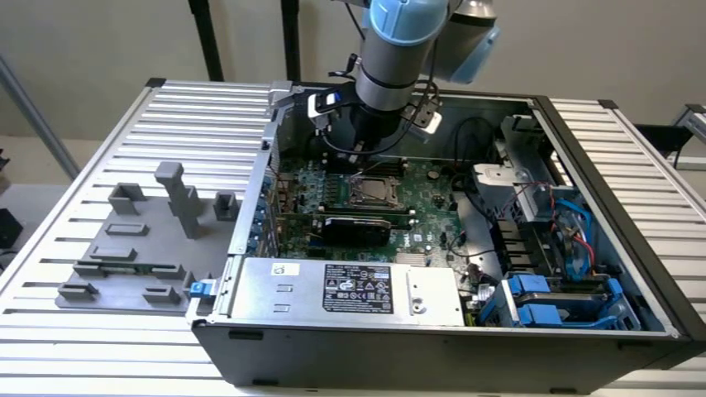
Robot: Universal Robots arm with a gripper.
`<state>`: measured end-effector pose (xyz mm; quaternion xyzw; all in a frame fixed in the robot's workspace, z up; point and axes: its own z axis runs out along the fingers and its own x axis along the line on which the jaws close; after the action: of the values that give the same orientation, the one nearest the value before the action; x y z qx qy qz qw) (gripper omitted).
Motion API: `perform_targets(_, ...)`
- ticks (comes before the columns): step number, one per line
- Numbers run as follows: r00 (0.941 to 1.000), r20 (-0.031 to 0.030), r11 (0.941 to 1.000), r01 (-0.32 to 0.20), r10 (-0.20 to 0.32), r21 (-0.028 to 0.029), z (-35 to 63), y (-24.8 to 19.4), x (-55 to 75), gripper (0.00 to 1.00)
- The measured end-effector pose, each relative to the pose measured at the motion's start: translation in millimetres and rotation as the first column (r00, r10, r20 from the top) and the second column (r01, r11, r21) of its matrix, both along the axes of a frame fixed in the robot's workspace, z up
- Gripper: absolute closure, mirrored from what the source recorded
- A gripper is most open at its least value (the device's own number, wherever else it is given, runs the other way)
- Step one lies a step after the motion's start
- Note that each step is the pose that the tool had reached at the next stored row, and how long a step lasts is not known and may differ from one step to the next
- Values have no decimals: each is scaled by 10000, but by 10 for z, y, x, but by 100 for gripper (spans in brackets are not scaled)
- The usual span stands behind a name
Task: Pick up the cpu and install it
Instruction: 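Install the first cpu locking lever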
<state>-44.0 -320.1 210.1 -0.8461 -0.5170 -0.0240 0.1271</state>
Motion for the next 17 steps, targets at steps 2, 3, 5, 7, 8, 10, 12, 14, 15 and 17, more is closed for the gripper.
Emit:
perform_targets(2,10000,-2,10000,0,0,-3,0,0,-1,89)
perform_targets(3,10000,-3,10000,1,-1,-3,-1,1,-4,89)
perform_targets(5,10000,-4,10000,0,0,-2,-3,1,-12,89)
perform_targets(7,10000,-5,10000,0,0,-1,-6,5,-22,89)
perform_targets(8,10000,-5,10000,1,-1,-1,-9,7,-27,89)
perform_targets(10,10000,-4,10000,1,-1,-2,-14,14,-38,89)
perform_targets(12,10000,-6,10000,0,0,-6,-19,17,-40,89)
perform_targets(14,10000,-7,10000,0,0,-9,-24,19,-40,89)
perform_targets(15,10000,-7,10000,0,0,-9,-27,20,-40,89)
perform_targets(17,10000,-7,10000,0,0,-14,-31,20,-37,89)
